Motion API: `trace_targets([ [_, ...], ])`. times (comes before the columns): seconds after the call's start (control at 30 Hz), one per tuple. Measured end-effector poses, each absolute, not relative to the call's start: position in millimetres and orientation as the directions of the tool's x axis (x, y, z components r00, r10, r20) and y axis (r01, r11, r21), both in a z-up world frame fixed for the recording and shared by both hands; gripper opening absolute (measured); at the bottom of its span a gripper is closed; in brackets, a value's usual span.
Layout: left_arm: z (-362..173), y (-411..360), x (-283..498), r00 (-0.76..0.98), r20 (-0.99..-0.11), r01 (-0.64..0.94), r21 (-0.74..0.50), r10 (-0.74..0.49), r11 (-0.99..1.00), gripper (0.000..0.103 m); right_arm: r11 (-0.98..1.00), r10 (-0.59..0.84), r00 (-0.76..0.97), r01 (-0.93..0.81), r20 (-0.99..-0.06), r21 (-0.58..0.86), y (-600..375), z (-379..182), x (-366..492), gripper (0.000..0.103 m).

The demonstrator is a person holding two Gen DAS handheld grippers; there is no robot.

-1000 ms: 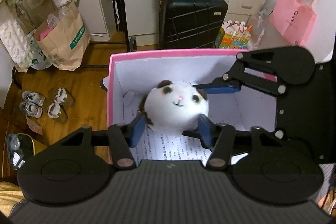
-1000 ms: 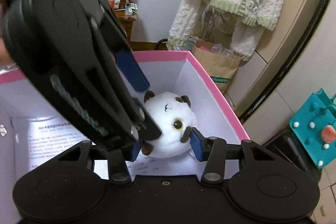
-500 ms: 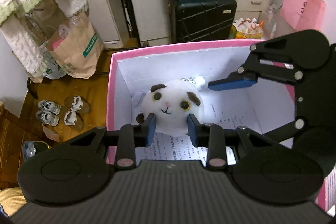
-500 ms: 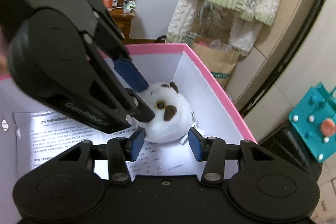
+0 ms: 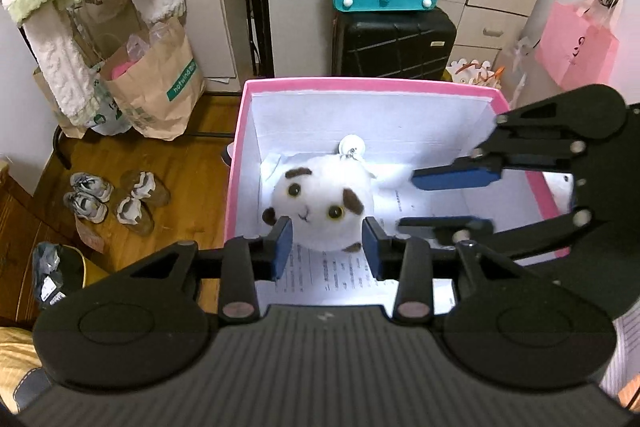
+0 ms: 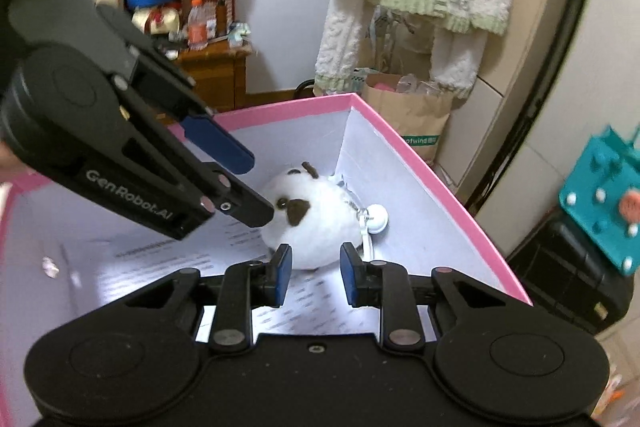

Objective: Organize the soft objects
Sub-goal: 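Withdraw both grippers from the box back toward the table items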

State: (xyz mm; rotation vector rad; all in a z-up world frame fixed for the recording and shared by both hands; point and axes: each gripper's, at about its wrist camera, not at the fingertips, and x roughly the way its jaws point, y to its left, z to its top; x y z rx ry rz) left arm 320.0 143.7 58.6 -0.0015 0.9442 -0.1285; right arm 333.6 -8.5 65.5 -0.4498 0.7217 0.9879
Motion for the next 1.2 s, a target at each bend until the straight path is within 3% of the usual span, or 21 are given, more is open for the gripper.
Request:
trace_targets([
  [0.4, 103, 139, 263, 0.584, -0.788, 0.162, -0.123, -0.196, 0.979, 0.041, 0.582, 0.643, 0.361, -0.804, -0.675, 0.124, -84, 119, 289, 0.036],
  [0.57, 128, 123, 232, 0.613, -0.757, 0.212, -0.116, -0.224, 0.97, 0.043, 0.636, 0.628, 0.389, -0.756, -0.673, 0.156, -112, 142, 270, 0.045],
  [1.2, 159, 30, 148, 0.672, -0.647, 0.403, -0.089, -0.36, 0.911, 0.063, 0.756, 0.544, 0.55, -0.65, -0.634, 0.084, -227, 161, 166, 0.058],
])
